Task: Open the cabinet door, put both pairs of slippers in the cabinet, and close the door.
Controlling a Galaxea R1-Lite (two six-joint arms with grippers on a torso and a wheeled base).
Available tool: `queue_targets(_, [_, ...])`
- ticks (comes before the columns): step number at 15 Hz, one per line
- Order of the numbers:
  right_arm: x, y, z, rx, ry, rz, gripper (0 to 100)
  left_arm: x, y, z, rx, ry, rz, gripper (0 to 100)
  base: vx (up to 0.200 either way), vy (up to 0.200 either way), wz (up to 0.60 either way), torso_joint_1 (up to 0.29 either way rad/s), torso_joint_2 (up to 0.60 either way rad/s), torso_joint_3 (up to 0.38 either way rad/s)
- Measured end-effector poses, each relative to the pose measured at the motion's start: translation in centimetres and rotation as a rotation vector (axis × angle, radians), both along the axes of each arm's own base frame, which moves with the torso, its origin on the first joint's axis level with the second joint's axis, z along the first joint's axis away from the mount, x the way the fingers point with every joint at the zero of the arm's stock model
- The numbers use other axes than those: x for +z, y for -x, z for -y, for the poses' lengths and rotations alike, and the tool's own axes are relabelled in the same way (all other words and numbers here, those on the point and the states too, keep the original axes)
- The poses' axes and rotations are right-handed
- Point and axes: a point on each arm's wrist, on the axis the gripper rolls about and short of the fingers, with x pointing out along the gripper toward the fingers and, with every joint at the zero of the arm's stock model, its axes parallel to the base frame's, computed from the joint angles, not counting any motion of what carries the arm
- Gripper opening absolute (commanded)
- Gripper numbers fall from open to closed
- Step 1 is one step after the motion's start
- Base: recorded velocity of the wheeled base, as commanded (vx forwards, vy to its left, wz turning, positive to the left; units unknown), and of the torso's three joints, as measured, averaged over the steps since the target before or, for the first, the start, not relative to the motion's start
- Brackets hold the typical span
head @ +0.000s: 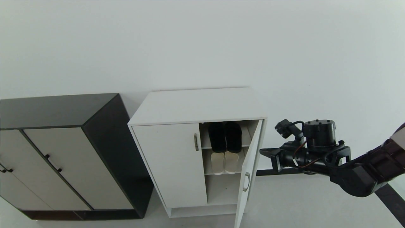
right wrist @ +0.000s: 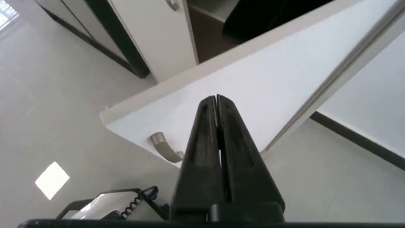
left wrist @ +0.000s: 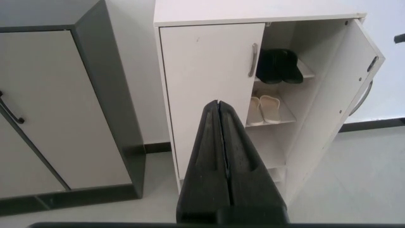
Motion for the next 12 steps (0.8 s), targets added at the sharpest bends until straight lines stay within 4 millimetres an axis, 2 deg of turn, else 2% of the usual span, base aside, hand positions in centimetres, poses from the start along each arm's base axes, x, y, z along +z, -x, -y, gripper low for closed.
queue_targets(4, [-1.8,-0.2,-1.2,0.025,0.02,-0.042,0,0.0,0.0,0.0,0.0,0.0,0.0,0,0.0,0.0,0.0,0.0,0.0,0.0])
queue_targets(8, [-2.6,-0.4,-3.1,0.045,0.002,-0.072,0,0.0,0.0,0.0,0.0,0.0,0.0,0,0.0,0.0,0.0,0.0,0.0,0.0])
queue_targets(12, [-3.1,-1.3,-5.6,-0.09,-0.037,-0.039,0,0.0,0.0,0.0,0.0,0.0,0.0,0,0.0,0.0,0.0,0.0,0.0,0.0])
